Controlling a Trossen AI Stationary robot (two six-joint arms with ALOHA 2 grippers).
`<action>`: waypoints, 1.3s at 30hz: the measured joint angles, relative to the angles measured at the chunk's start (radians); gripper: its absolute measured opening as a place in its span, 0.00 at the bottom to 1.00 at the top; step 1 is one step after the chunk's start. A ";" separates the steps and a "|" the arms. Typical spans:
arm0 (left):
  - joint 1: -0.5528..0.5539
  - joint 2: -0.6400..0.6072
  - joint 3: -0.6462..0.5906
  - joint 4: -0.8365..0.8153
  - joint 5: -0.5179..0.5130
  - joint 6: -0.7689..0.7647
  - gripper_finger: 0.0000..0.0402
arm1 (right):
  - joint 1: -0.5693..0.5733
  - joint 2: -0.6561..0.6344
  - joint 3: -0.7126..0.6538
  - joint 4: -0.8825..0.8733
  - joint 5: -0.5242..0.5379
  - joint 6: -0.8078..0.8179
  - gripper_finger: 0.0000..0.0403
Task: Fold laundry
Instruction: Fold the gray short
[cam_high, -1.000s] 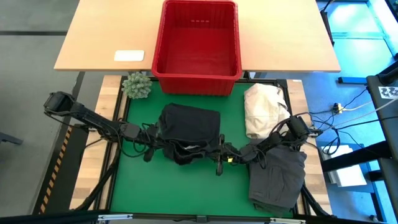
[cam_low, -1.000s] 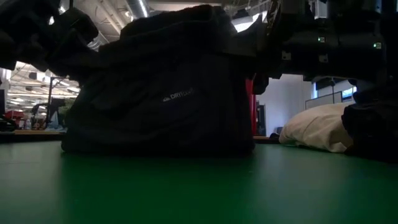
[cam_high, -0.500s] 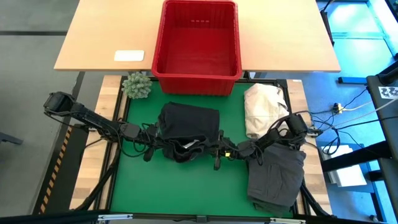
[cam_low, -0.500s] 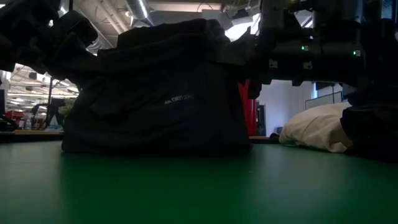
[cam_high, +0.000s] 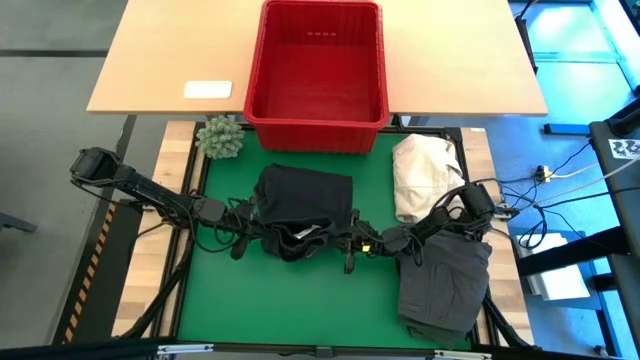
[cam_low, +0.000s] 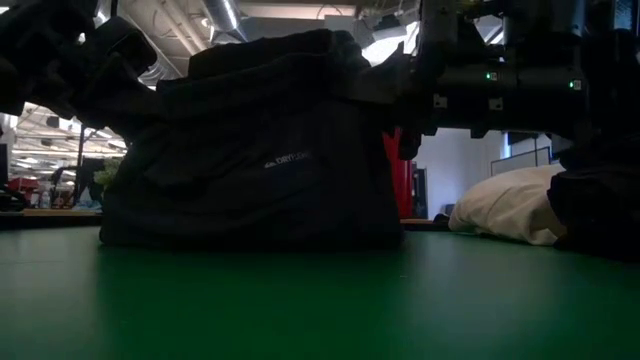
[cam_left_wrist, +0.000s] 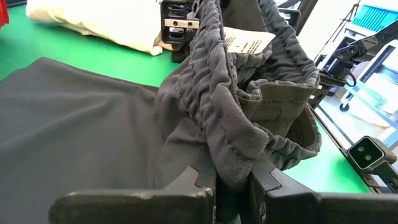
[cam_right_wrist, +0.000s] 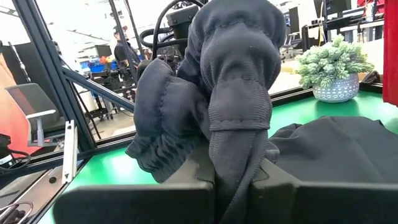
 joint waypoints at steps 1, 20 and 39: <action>0.000 0.000 0.000 0.000 0.000 0.000 0.06 | 0.000 0.000 0.000 0.000 0.000 0.000 0.03; 0.000 0.000 0.000 0.000 0.015 -0.001 0.06 | 0.000 -0.002 0.047 -0.011 -0.039 -0.001 0.03; 0.000 0.000 0.000 0.017 0.020 -0.009 0.06 | 0.000 -0.016 0.070 -0.038 -0.045 -0.027 0.03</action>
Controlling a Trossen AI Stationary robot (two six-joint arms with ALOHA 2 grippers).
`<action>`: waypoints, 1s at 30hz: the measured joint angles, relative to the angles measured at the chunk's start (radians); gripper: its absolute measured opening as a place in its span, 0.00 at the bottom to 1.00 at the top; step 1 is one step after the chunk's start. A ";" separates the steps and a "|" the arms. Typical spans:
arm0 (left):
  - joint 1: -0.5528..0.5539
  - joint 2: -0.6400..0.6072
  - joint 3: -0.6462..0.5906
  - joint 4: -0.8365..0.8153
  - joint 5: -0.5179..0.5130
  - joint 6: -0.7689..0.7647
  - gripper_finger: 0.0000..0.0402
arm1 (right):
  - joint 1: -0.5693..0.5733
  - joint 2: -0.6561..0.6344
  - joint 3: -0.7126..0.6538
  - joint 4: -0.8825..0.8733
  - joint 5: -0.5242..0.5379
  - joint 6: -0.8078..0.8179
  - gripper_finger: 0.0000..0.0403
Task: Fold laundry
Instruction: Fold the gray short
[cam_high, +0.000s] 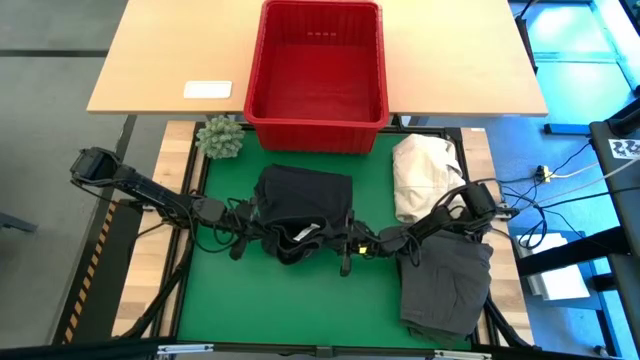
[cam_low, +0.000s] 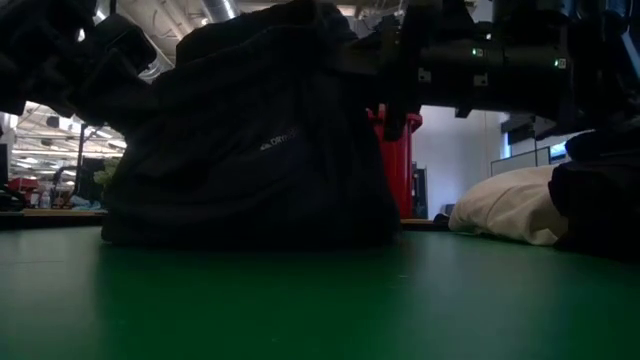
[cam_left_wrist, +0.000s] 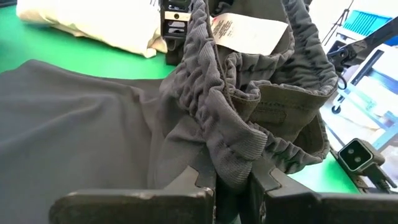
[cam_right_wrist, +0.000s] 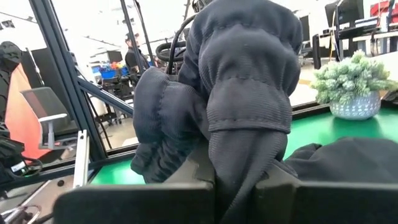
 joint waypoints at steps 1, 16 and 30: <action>0.000 0.000 0.000 0.005 0.000 0.000 0.06 | 0.000 -0.007 0.000 -0.006 0.000 -0.008 0.03; 0.025 0.000 0.000 0.025 0.004 -0.027 0.06 | -0.007 -0.026 0.003 -0.018 0.055 -0.047 0.03; 0.054 0.000 0.000 0.014 0.025 -0.061 0.06 | -0.008 -0.028 0.003 -0.070 0.165 -0.048 0.03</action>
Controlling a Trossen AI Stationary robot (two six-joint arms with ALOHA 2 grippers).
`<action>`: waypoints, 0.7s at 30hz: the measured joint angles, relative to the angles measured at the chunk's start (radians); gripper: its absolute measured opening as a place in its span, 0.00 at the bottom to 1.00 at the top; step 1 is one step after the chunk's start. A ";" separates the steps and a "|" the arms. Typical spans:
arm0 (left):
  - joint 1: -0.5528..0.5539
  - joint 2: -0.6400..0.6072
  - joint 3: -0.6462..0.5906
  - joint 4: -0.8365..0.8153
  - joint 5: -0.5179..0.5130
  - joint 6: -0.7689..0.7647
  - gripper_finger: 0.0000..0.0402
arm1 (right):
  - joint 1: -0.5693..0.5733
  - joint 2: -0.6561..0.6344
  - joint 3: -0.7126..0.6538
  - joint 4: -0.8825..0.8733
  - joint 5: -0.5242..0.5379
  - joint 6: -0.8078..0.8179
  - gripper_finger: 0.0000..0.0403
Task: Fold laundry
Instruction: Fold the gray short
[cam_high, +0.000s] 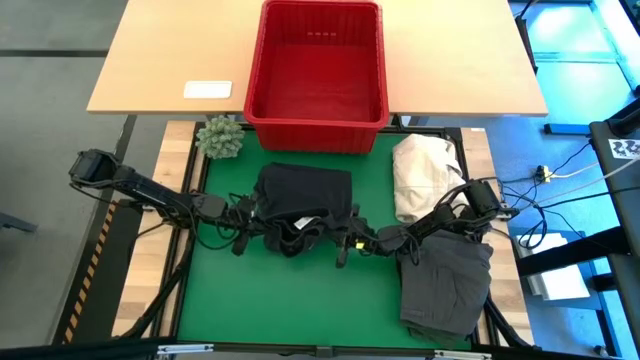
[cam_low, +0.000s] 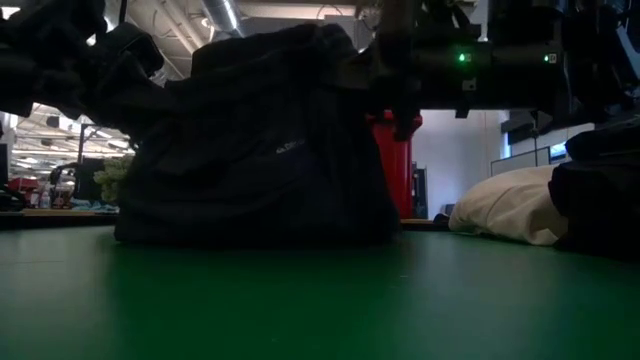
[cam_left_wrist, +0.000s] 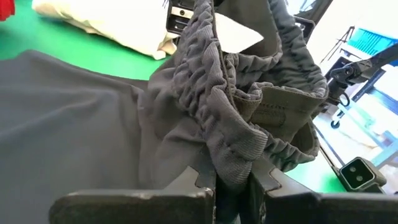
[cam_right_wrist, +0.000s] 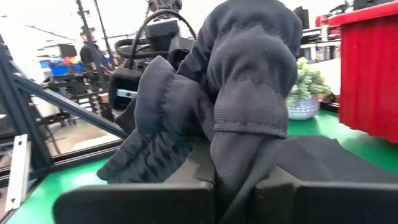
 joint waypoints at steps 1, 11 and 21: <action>0.002 0.000 0.000 -0.002 -0.002 -0.009 0.06 | 0.000 0.000 0.000 -0.002 0.010 0.000 0.03; 0.056 0.000 0.000 -0.039 -0.007 -0.086 0.06 | -0.006 0.000 0.000 -0.031 0.118 0.000 0.03; 0.079 0.000 0.000 -0.042 -0.008 -0.095 0.06 | -0.020 0.000 0.019 -0.077 0.132 0.002 0.03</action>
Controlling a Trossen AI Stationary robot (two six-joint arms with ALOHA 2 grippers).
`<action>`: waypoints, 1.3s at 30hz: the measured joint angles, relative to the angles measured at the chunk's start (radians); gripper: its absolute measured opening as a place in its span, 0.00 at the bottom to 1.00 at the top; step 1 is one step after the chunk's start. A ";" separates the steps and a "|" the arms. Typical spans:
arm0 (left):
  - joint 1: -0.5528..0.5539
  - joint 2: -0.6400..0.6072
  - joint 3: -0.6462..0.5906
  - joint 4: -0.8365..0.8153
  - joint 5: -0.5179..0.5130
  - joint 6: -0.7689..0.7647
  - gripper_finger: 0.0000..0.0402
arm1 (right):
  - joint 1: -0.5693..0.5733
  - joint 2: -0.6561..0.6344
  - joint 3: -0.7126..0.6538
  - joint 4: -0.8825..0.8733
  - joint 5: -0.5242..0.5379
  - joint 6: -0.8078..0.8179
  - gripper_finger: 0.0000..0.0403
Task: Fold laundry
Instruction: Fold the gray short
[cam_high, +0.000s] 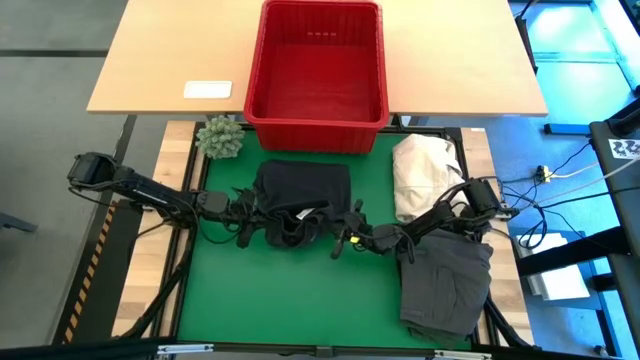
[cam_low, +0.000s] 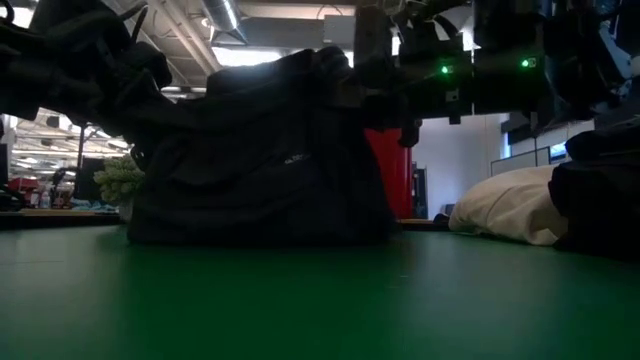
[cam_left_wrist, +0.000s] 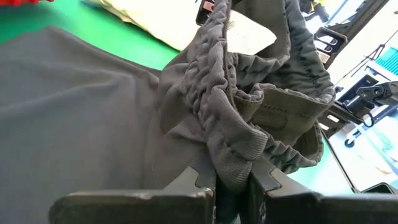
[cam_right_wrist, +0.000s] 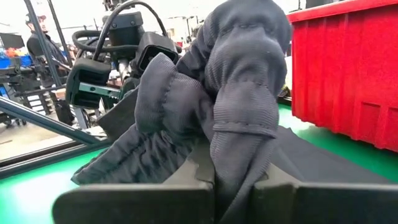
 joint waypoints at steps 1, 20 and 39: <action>0.000 0.000 0.000 0.000 -0.002 0.000 0.06 | -0.003 0.000 0.007 -0.013 0.000 0.000 0.03; 0.000 0.000 0.000 -0.005 0.000 0.000 0.06 | -0.006 0.000 0.065 -0.137 -0.001 -0.004 0.03; 0.000 0.000 0.000 -0.043 0.000 0.008 0.06 | -0.006 0.000 0.065 -0.160 0.011 0.001 0.03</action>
